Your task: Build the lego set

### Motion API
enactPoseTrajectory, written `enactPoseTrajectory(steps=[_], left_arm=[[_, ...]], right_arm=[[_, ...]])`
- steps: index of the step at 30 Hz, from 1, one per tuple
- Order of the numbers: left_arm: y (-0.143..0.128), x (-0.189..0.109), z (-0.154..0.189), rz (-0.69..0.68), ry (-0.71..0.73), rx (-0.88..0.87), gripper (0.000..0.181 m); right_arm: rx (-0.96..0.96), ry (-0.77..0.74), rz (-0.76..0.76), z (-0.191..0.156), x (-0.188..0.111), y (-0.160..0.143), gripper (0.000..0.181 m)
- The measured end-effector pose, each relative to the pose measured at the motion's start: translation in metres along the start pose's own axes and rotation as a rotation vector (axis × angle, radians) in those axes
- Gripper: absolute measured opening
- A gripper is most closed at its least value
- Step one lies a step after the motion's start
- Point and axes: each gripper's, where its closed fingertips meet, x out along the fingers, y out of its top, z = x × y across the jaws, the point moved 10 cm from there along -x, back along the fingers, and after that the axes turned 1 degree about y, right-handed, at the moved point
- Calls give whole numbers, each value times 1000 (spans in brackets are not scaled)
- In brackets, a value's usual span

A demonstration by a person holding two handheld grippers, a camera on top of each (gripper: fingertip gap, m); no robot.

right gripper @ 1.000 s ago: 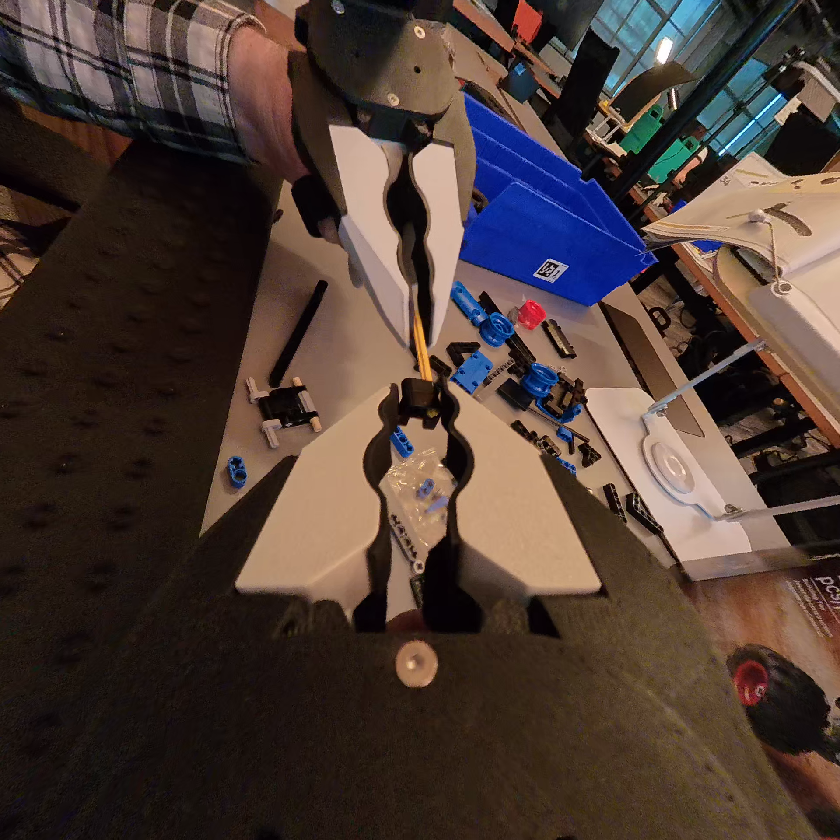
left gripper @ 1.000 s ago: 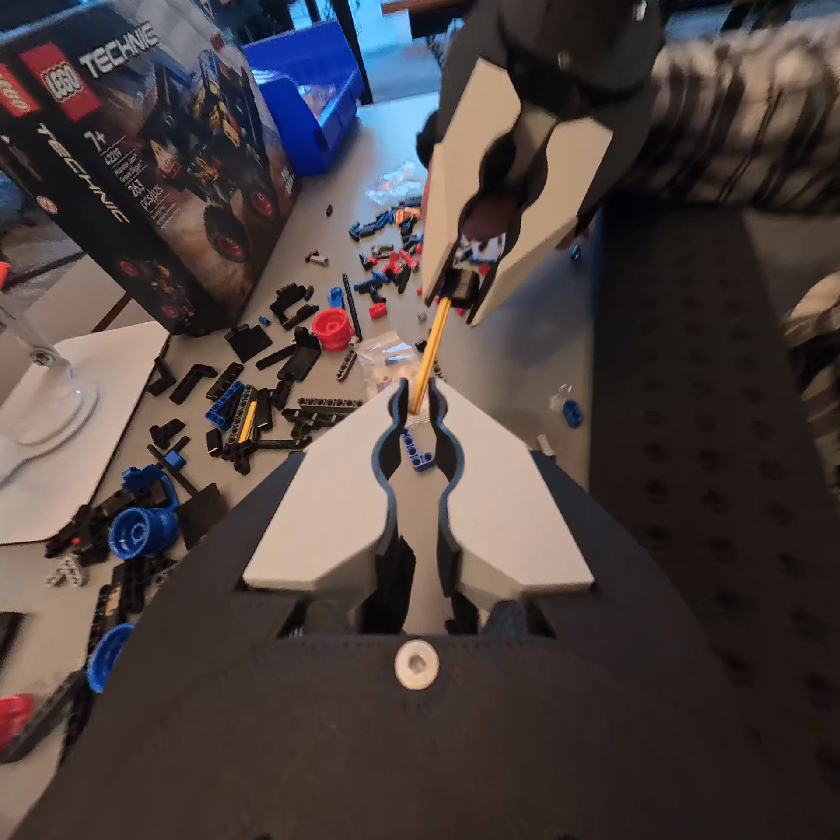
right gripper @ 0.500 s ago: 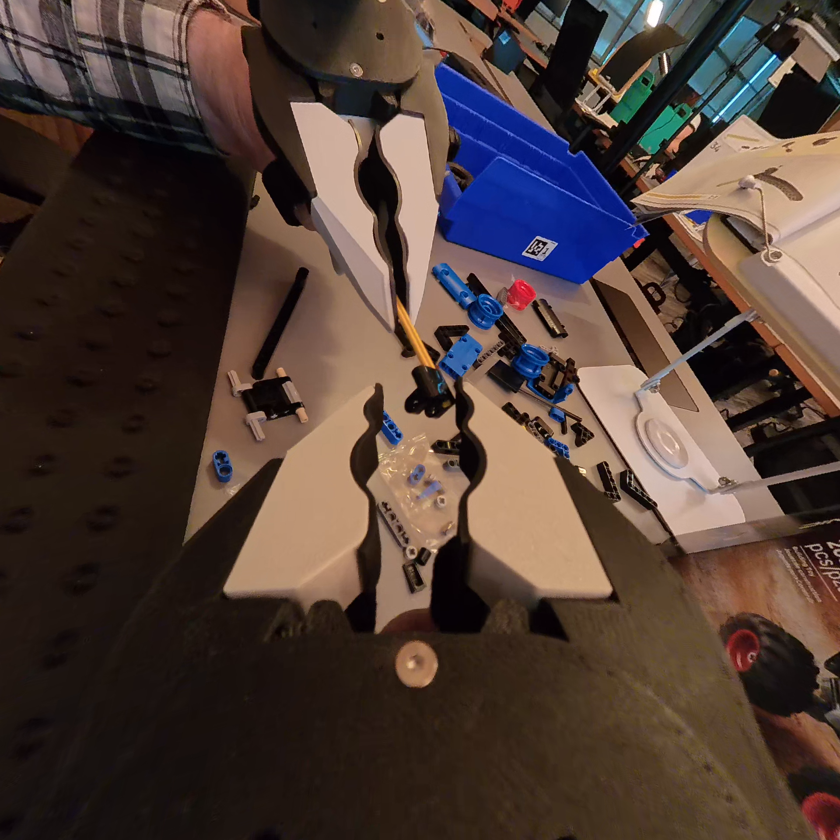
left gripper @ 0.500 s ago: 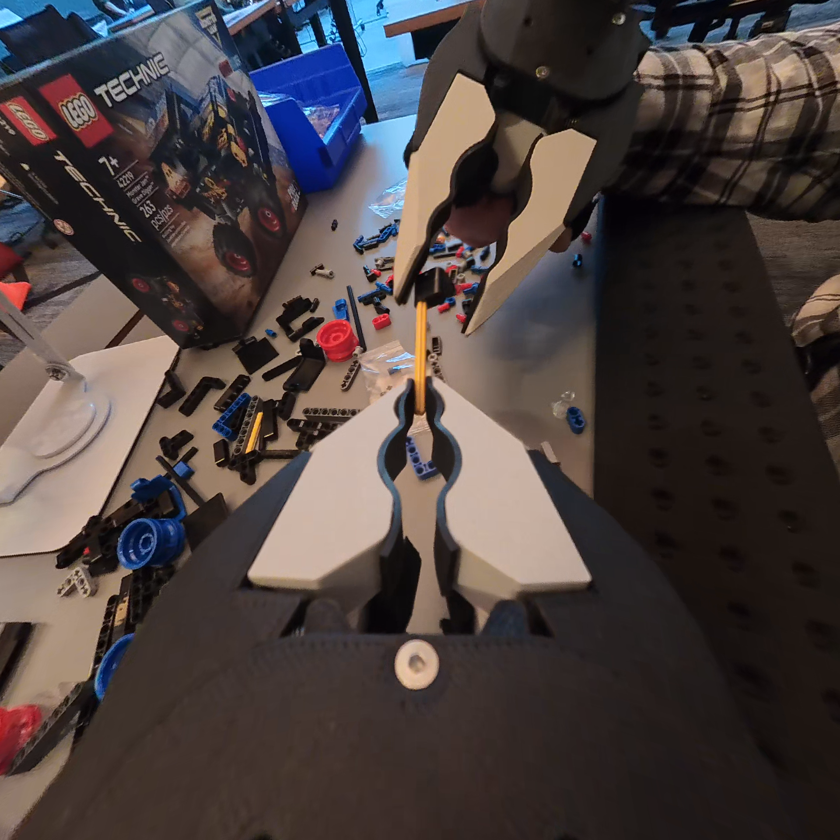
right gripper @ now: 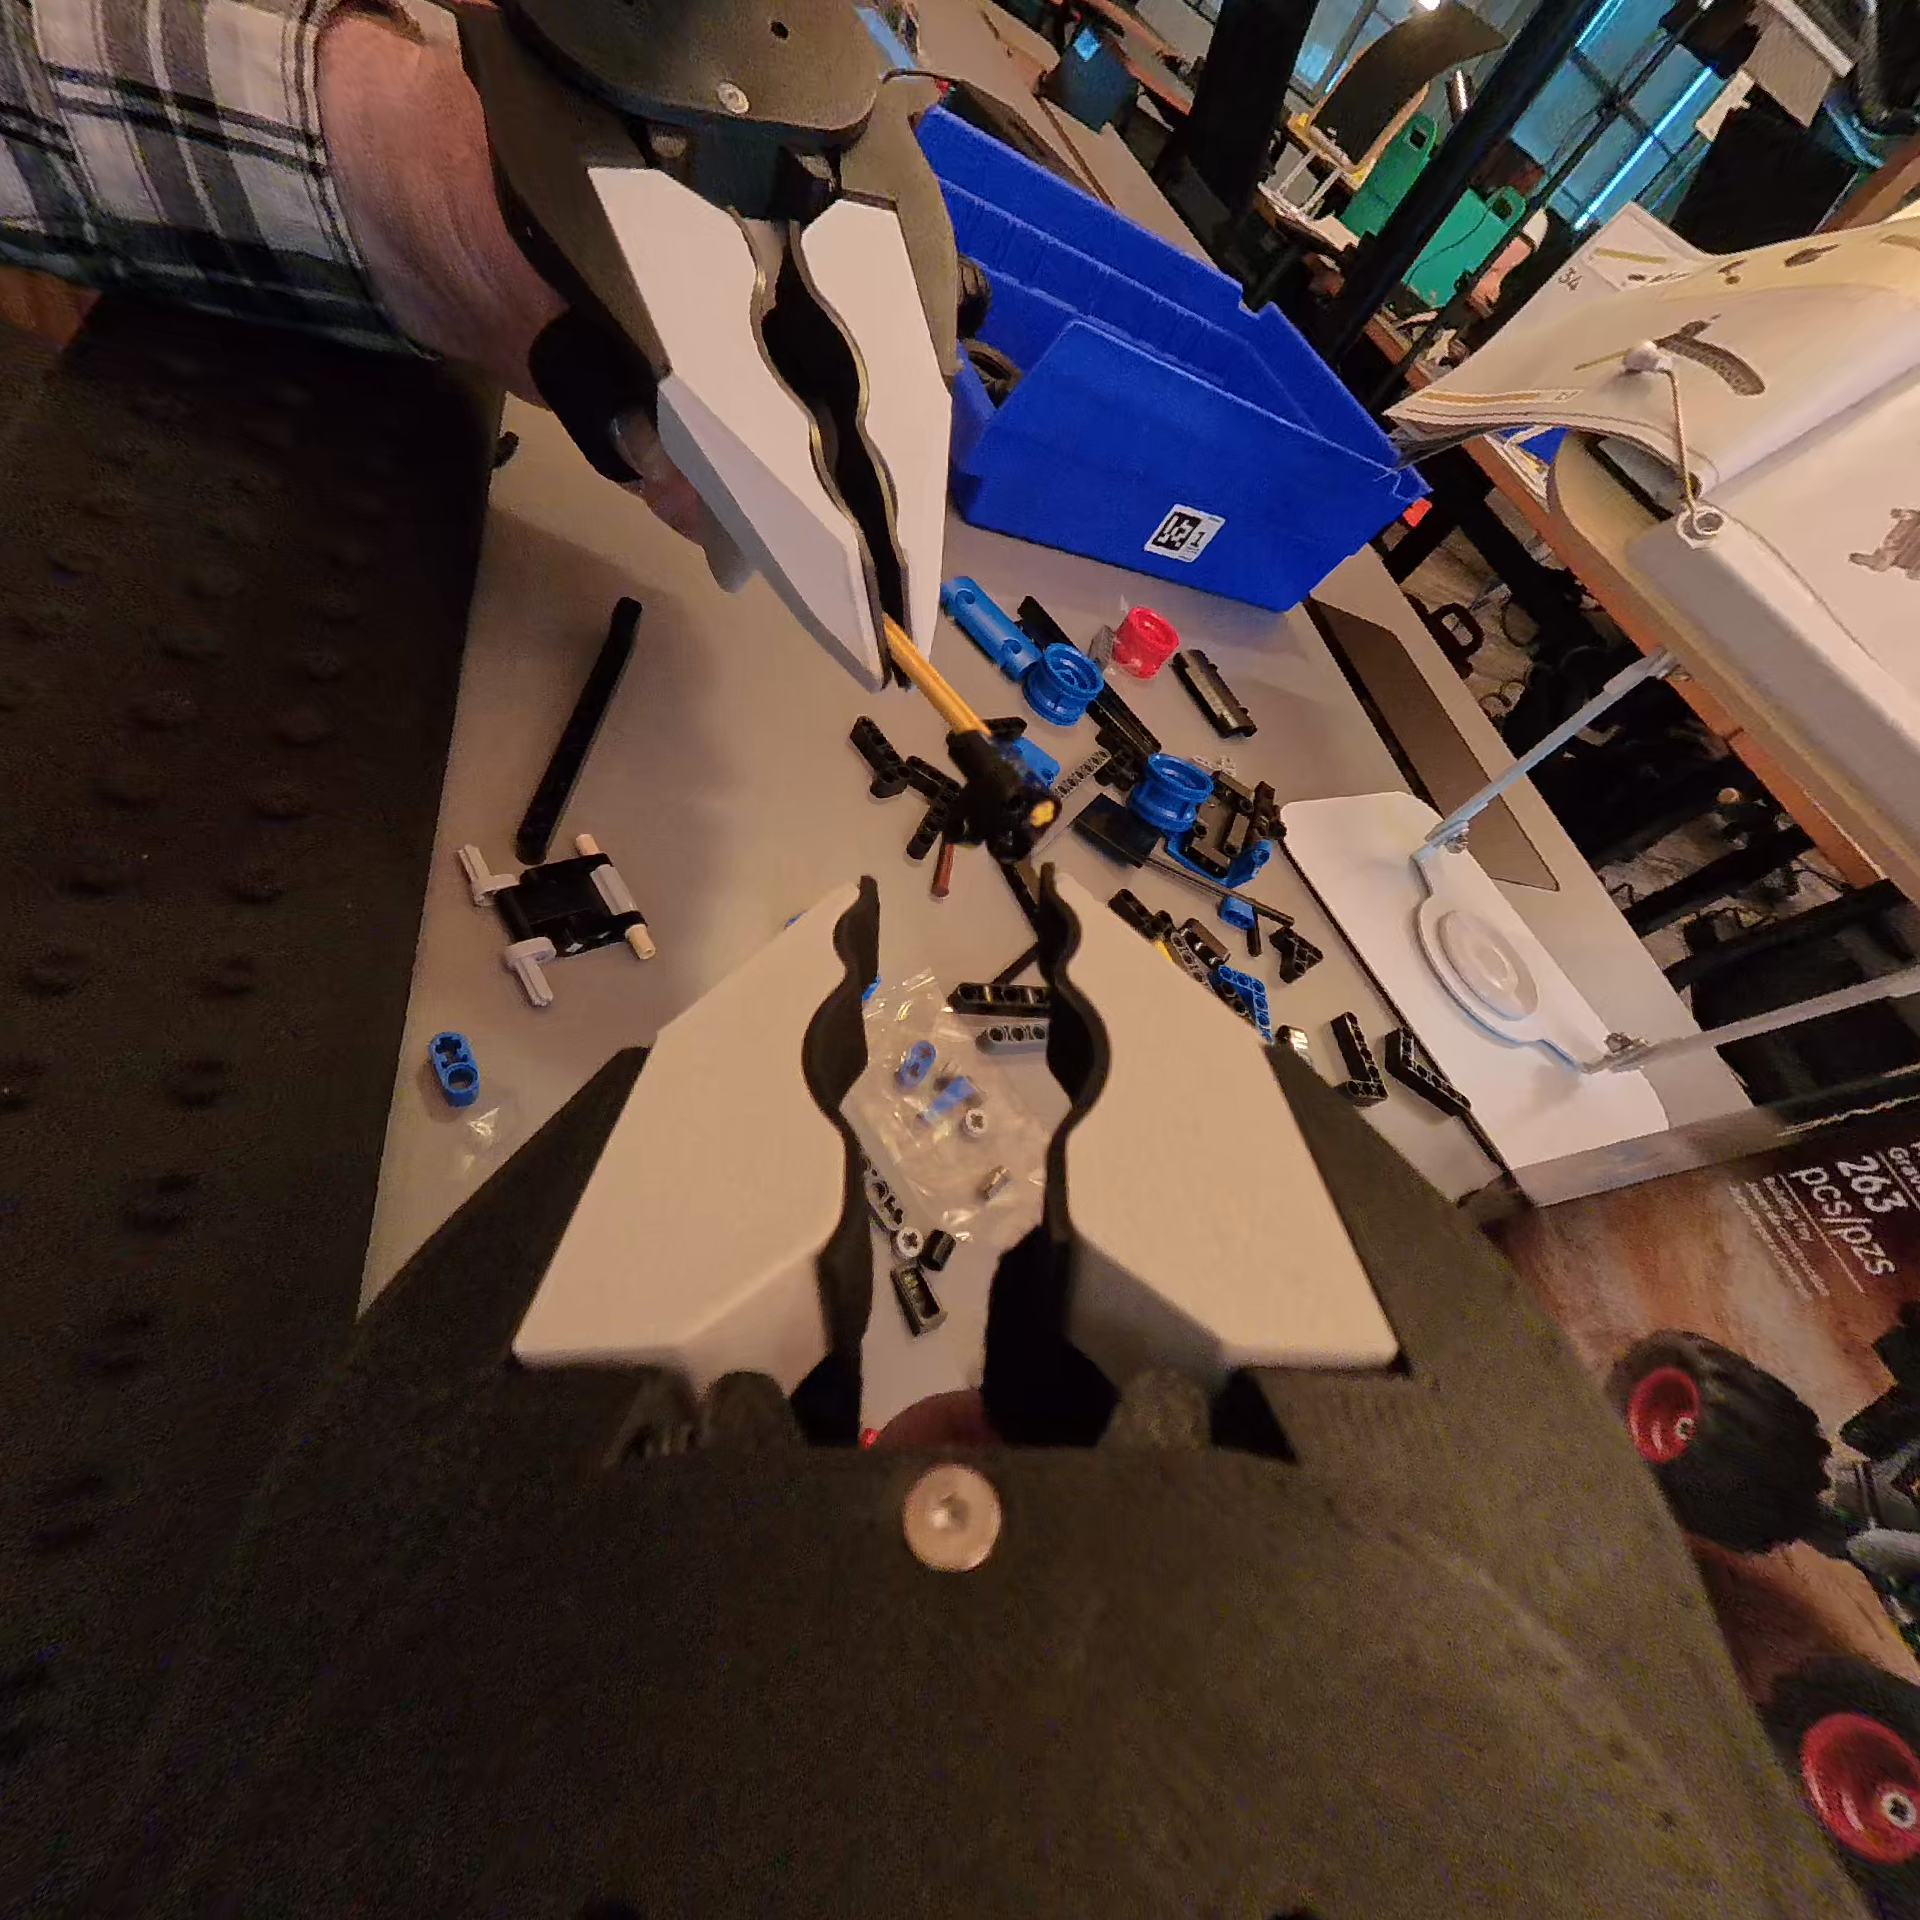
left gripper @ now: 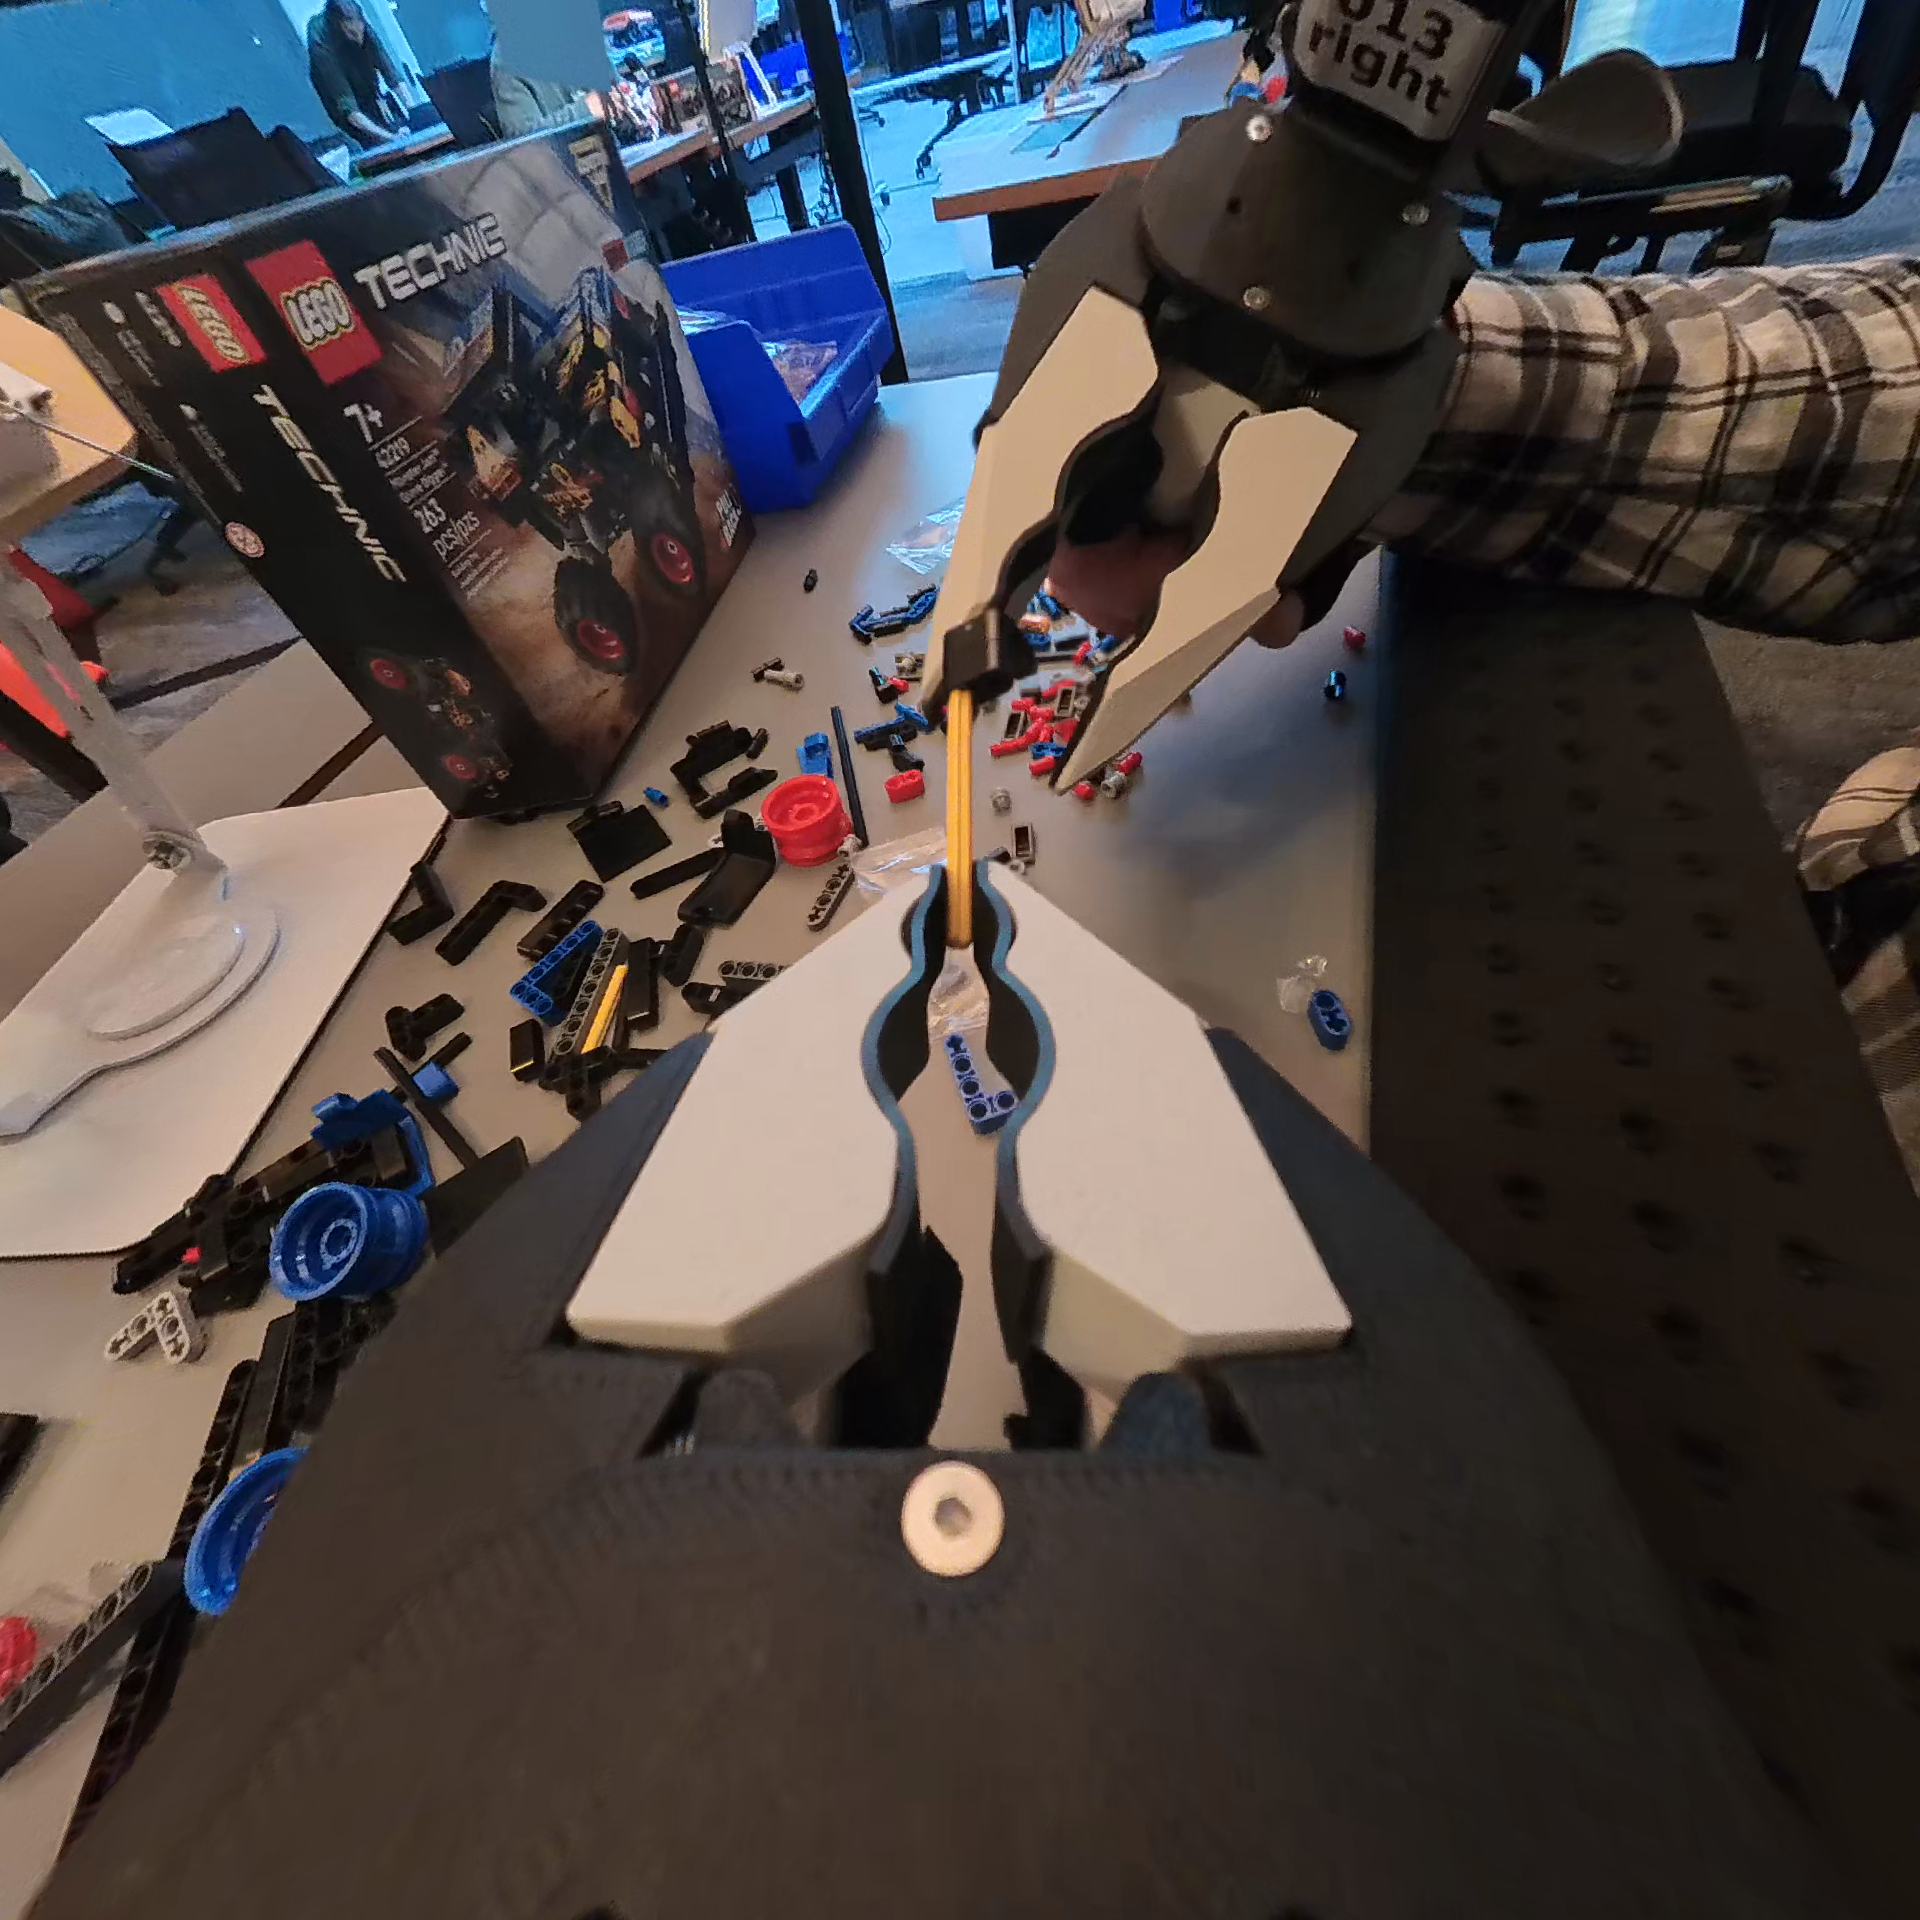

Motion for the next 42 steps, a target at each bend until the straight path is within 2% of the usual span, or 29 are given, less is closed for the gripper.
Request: enactPoseTrajectory(steps=[13, 21, 42], left_arm=[[1, 2, 0, 19, 18, -11, 2], [0, 8, 4, -10, -22, -33, 2], [-1, 11, 4, -4, -7, -36, 2]], right_arm=[[36, -9, 25, 1, 2, 3, 34], [46, -46, 47, 3, 1, 4, 20], [59, -50, 53, 4, 0, 4, 19]])
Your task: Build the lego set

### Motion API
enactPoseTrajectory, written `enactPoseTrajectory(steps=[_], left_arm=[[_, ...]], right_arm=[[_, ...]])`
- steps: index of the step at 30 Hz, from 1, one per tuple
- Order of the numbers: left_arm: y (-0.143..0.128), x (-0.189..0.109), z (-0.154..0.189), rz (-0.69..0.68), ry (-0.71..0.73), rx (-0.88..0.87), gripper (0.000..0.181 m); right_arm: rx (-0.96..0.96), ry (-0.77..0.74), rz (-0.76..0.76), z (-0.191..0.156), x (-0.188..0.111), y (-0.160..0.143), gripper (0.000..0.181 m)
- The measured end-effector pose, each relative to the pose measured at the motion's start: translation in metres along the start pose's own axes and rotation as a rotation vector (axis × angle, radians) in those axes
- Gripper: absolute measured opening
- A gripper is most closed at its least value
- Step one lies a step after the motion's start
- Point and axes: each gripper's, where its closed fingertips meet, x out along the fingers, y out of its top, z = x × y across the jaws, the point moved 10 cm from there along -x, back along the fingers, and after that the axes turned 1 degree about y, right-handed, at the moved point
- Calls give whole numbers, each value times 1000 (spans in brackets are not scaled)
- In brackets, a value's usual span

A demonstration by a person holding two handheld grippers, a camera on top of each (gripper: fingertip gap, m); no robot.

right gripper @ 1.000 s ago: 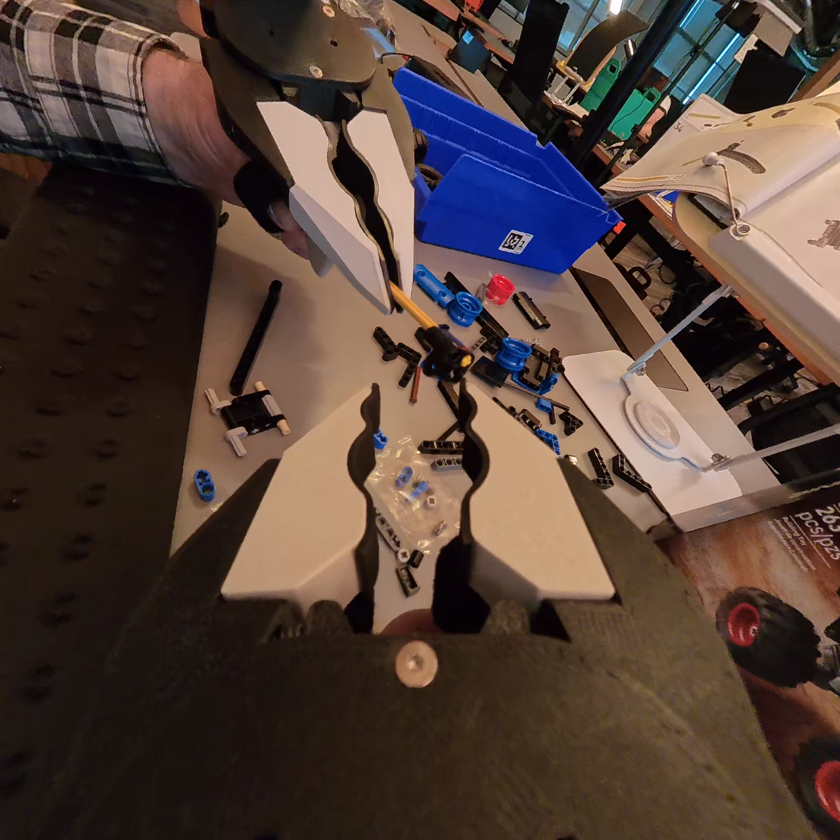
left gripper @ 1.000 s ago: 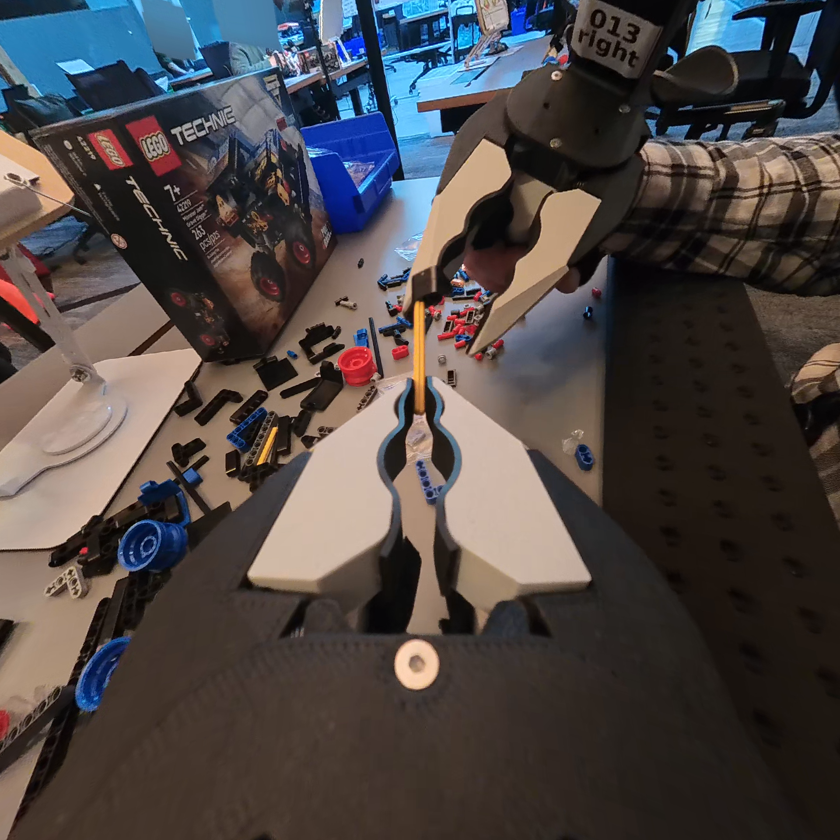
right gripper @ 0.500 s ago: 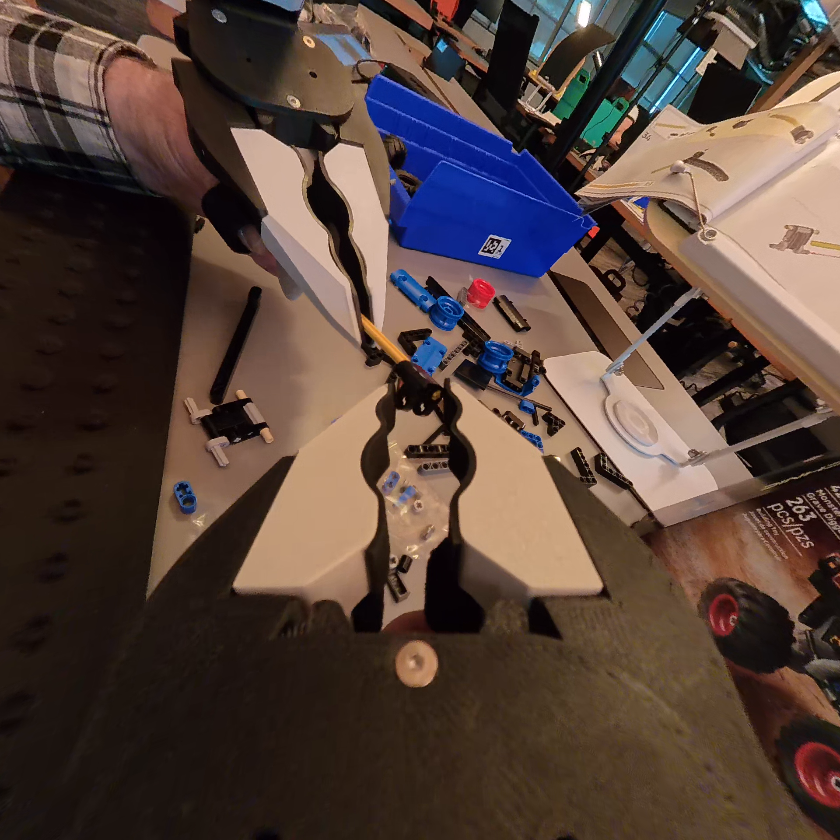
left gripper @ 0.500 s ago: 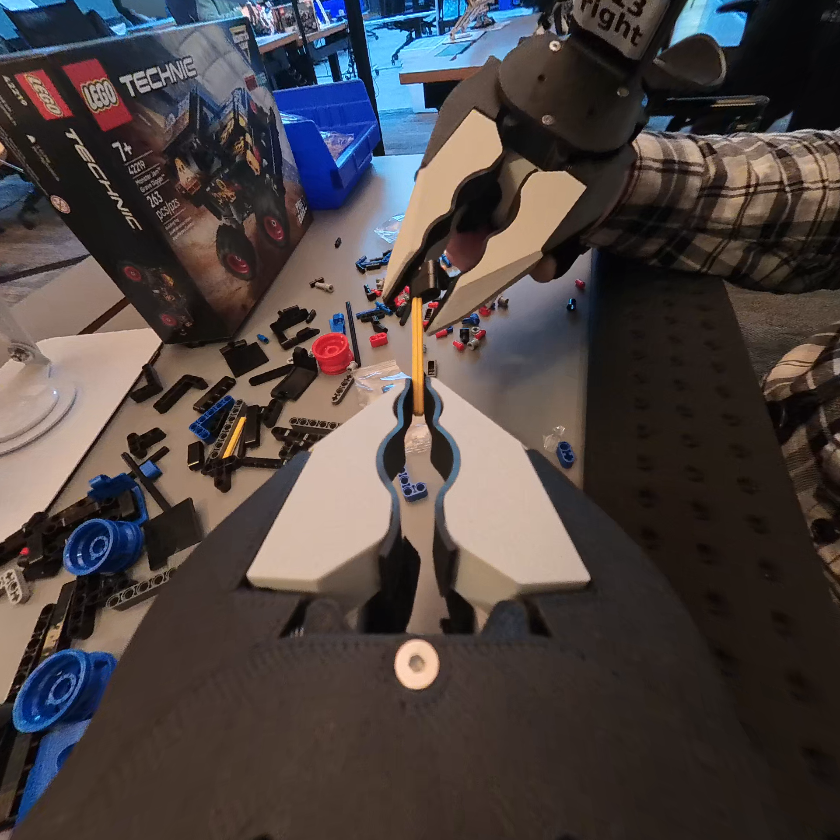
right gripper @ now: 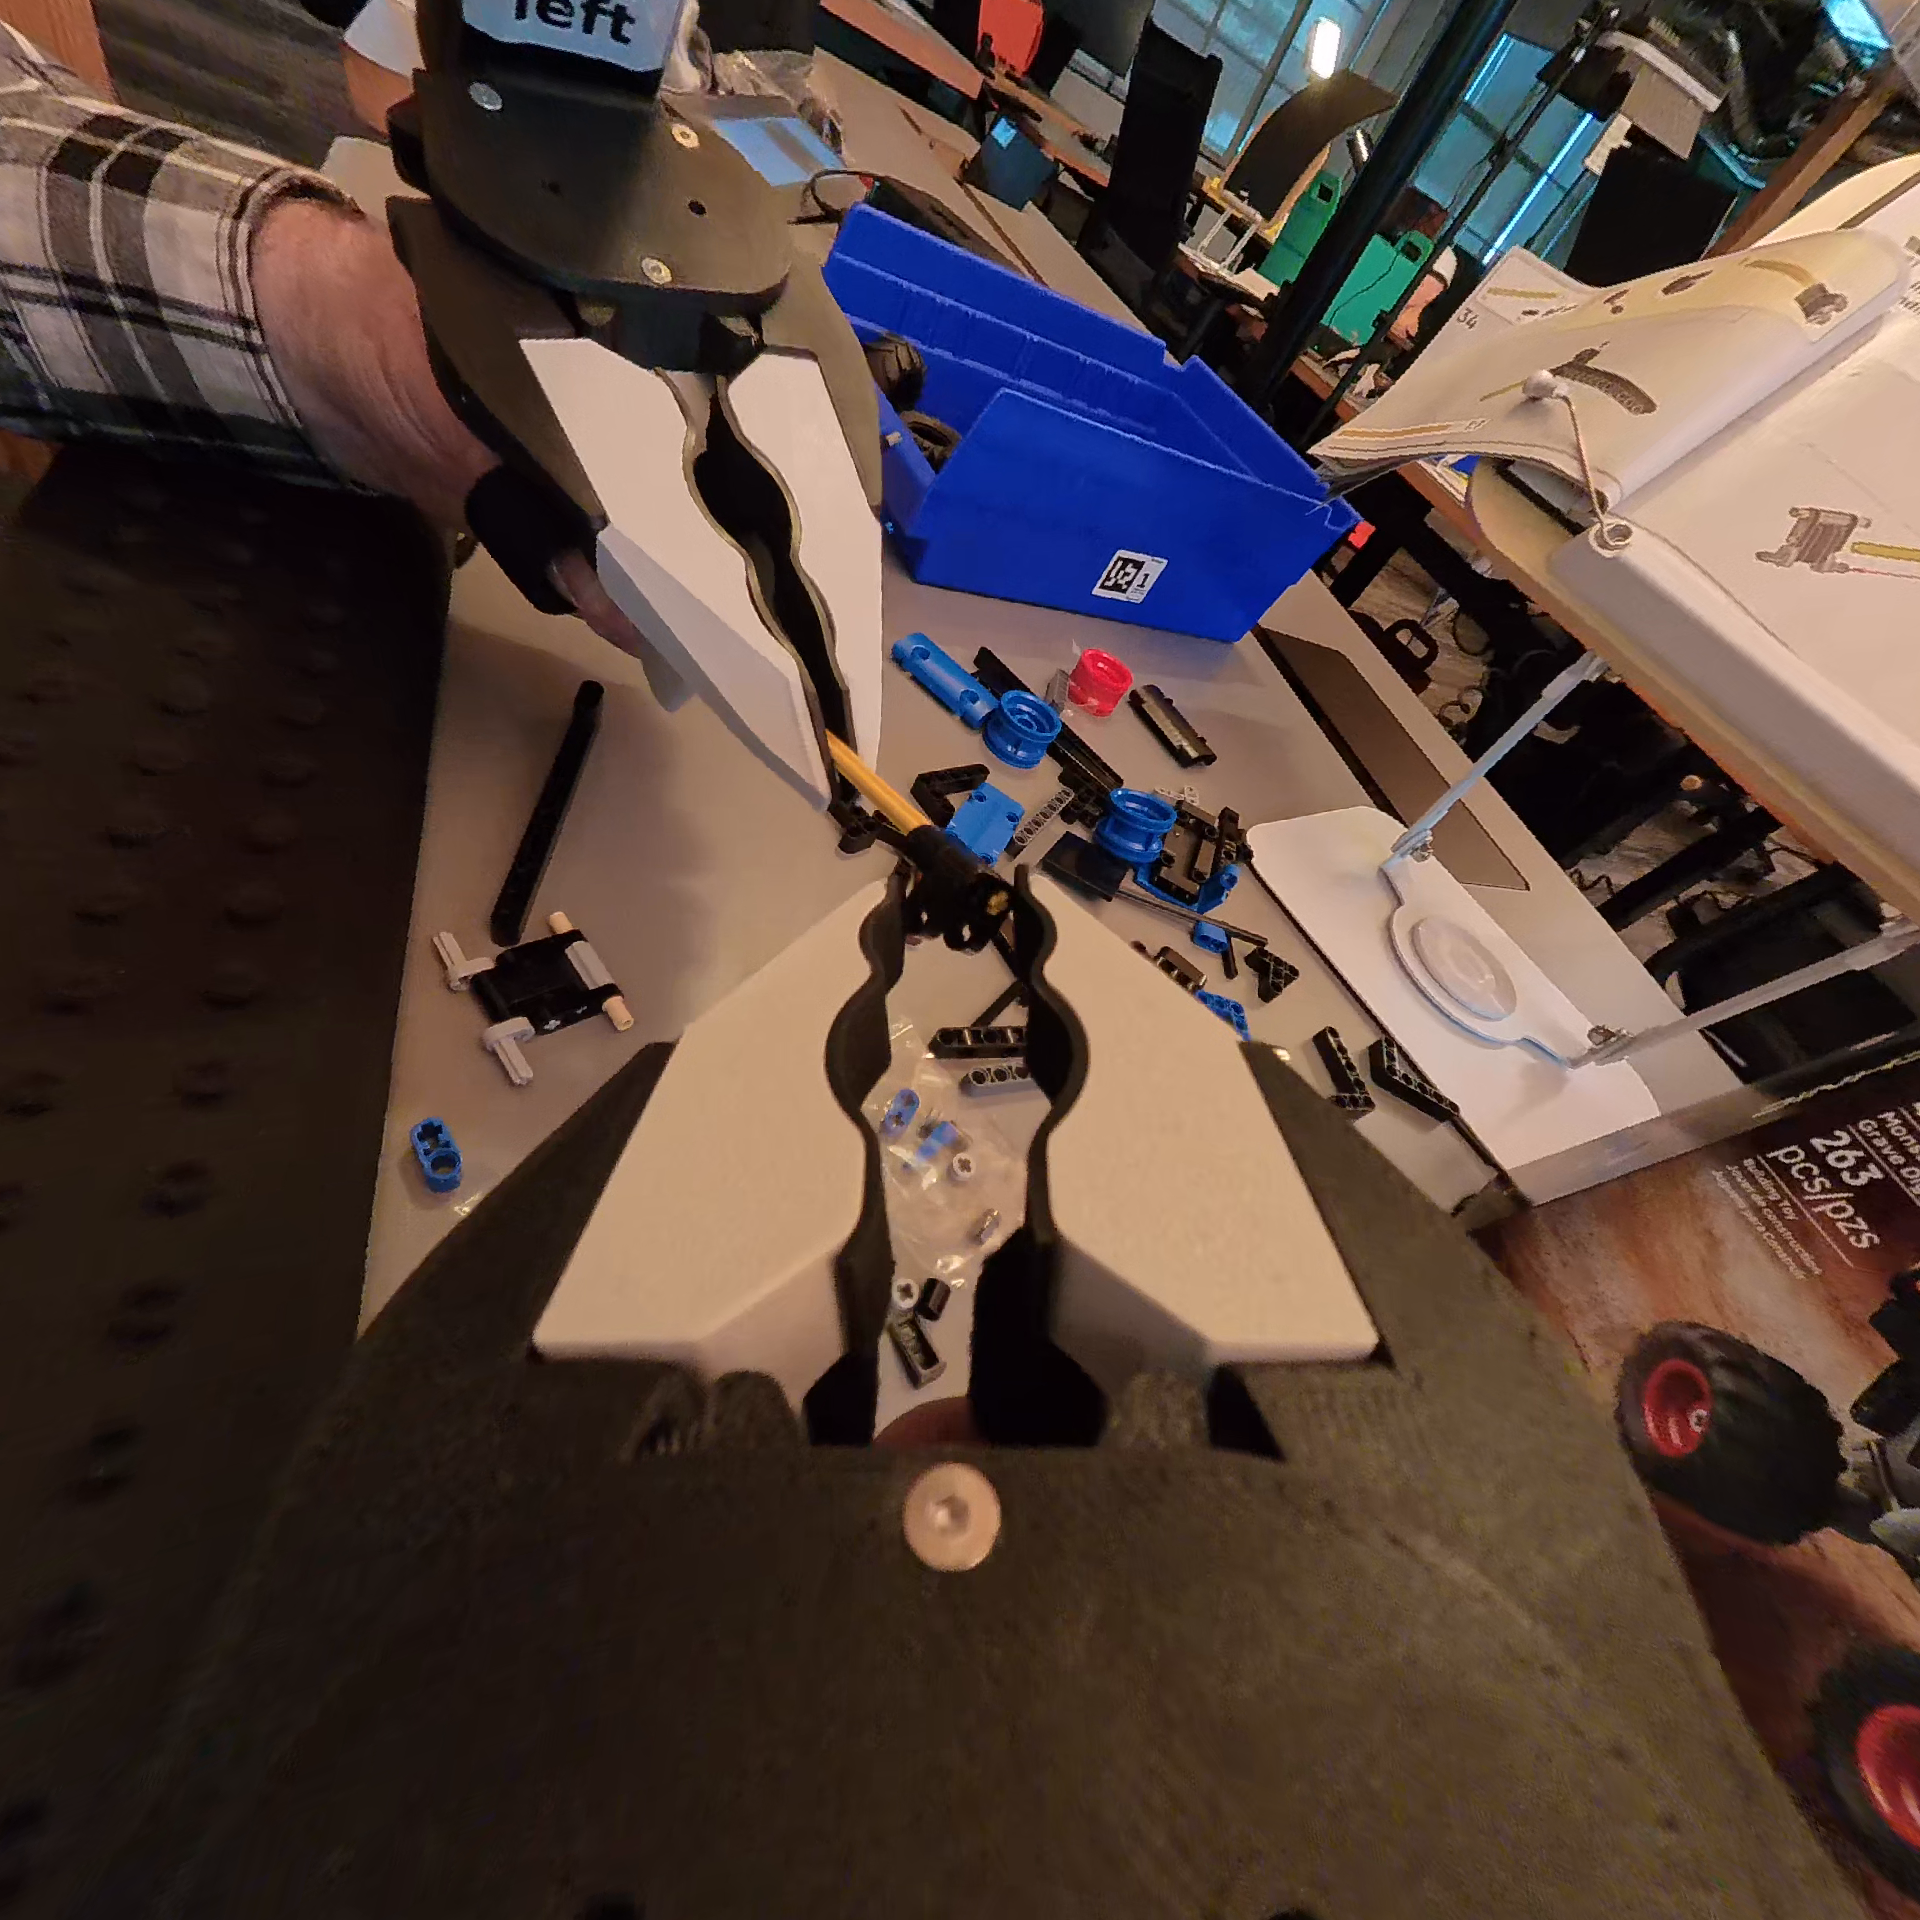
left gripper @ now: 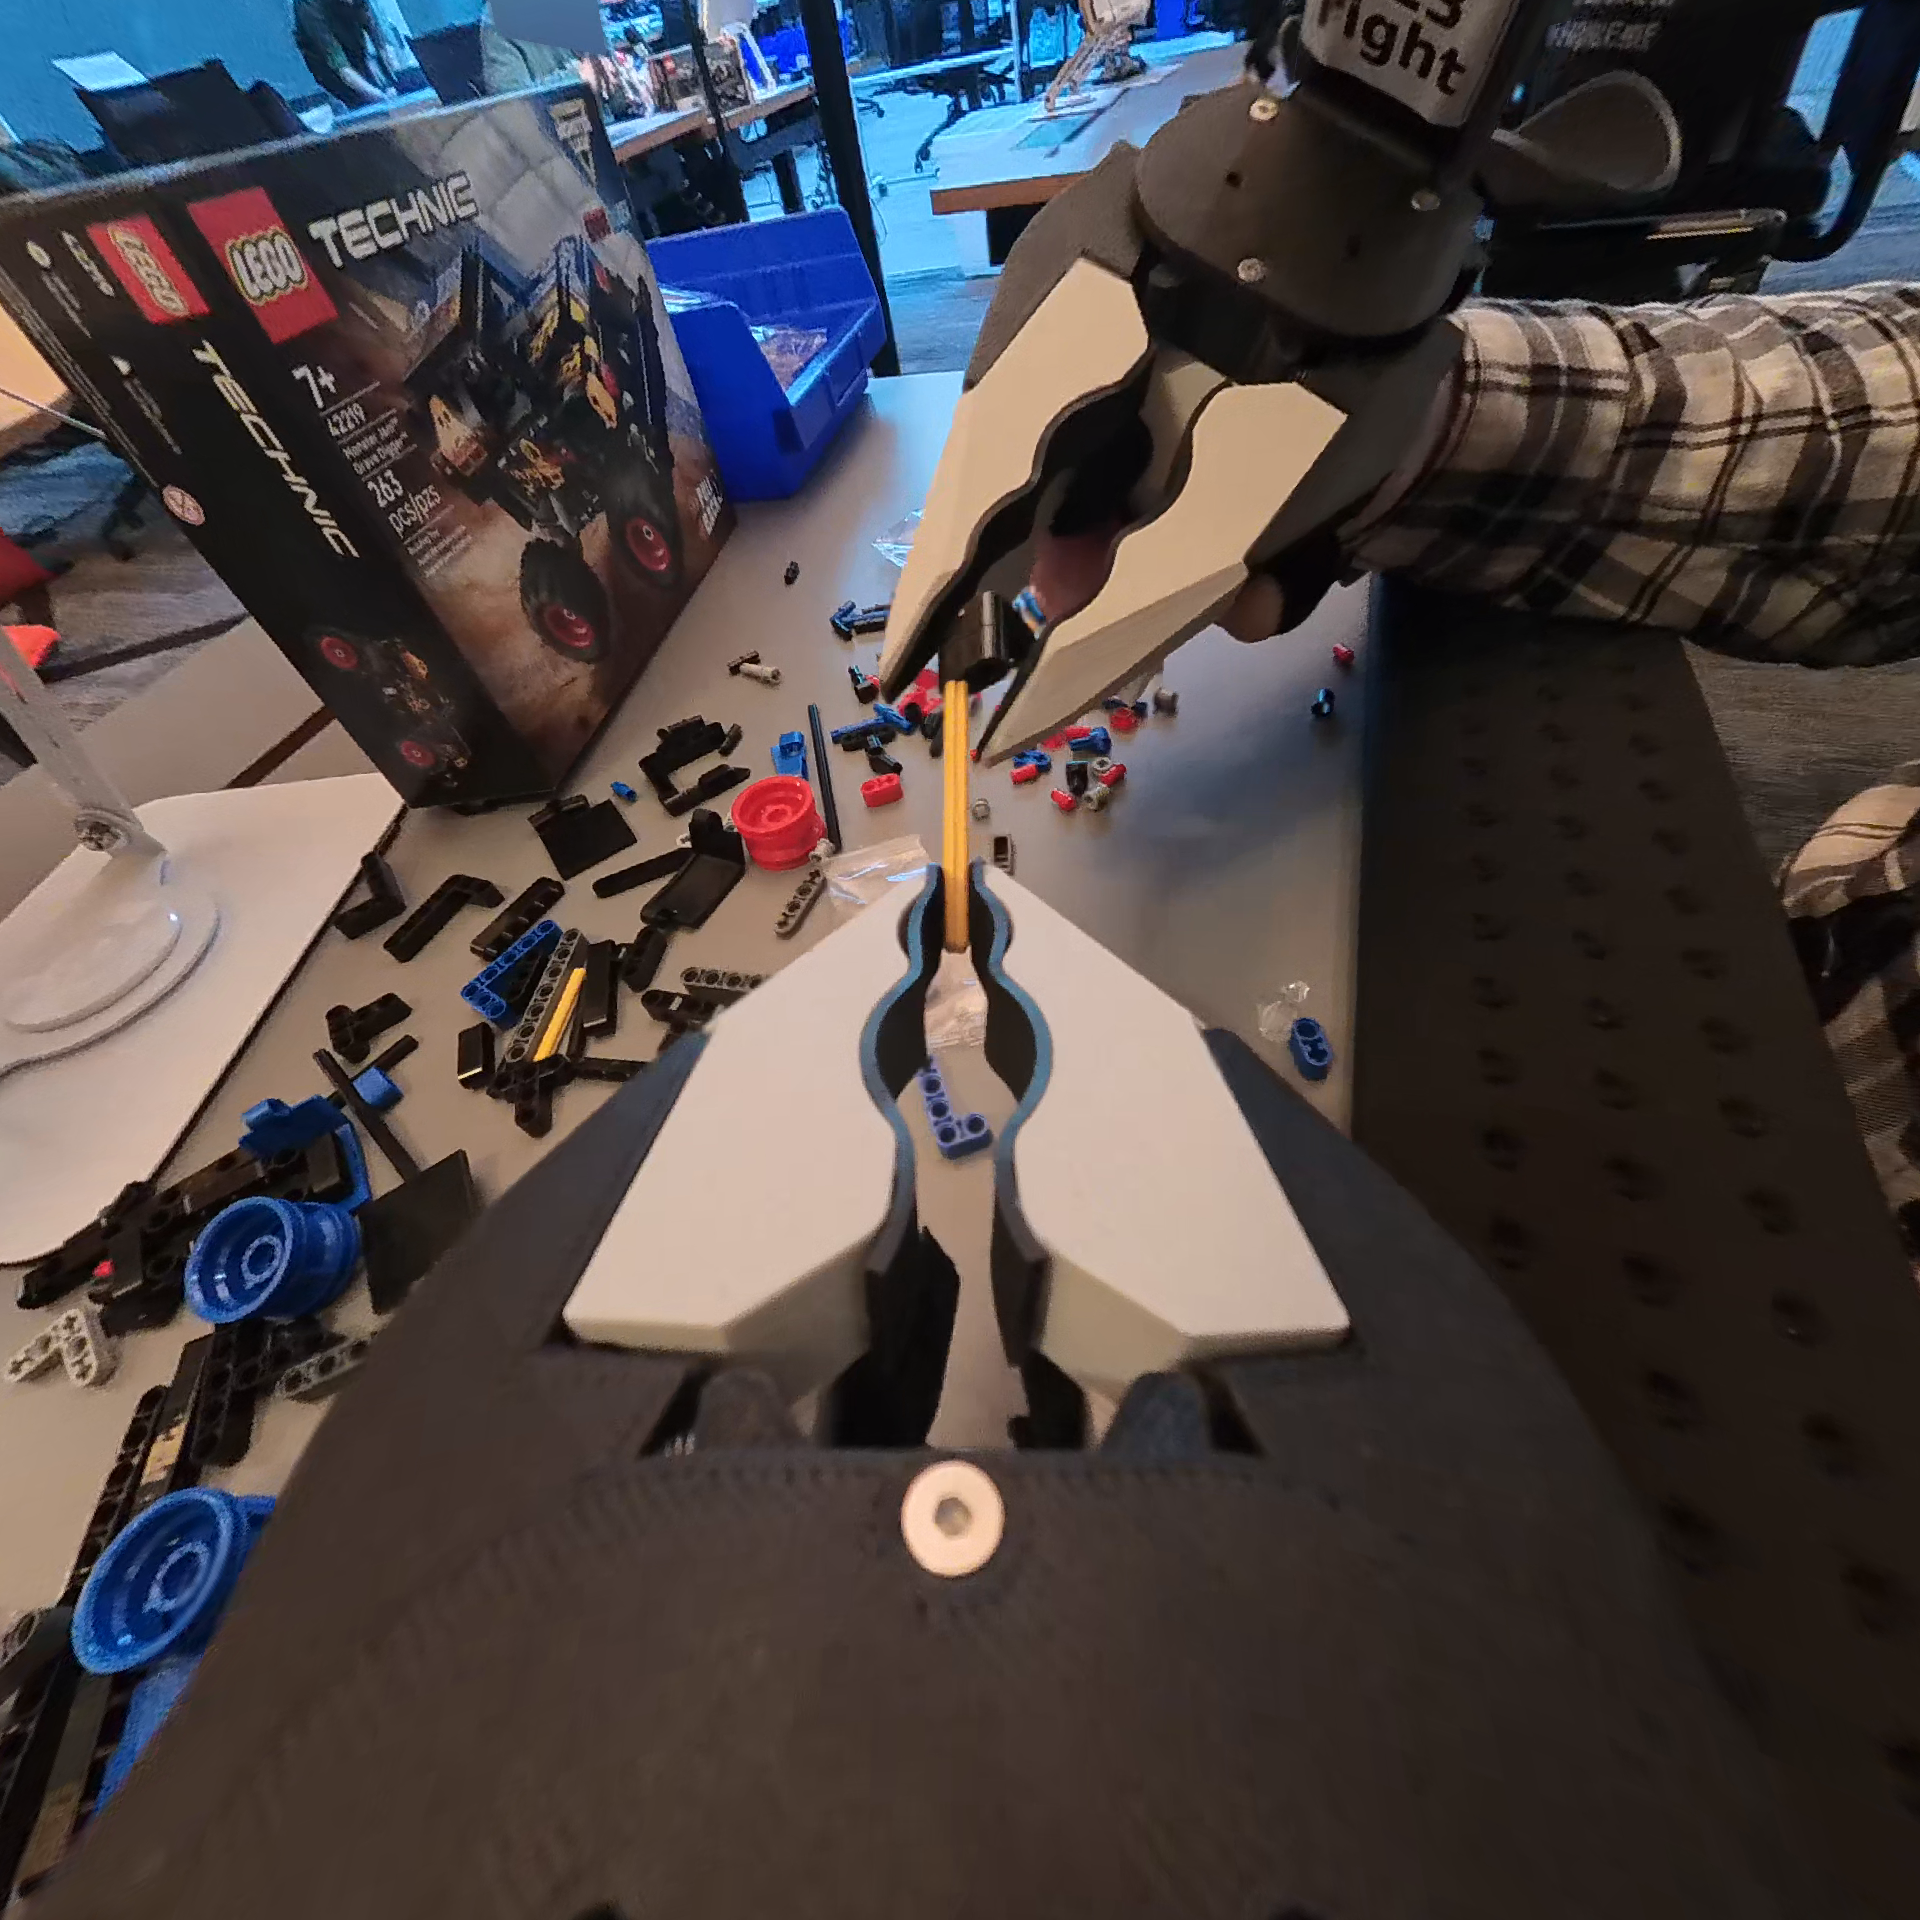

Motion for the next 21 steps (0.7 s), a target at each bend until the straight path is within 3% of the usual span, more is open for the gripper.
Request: enactPoseTrajectory(steps=[10, 21], left_arm=[[2, 5, 10, -70, 104, 184, 3], [3, -8, -4, -28, 95, 30, 2]], right_arm=[[151, 61, 25, 5, -1, 0, 20], [148, 25, 54, 11, -8, 2, 31]])
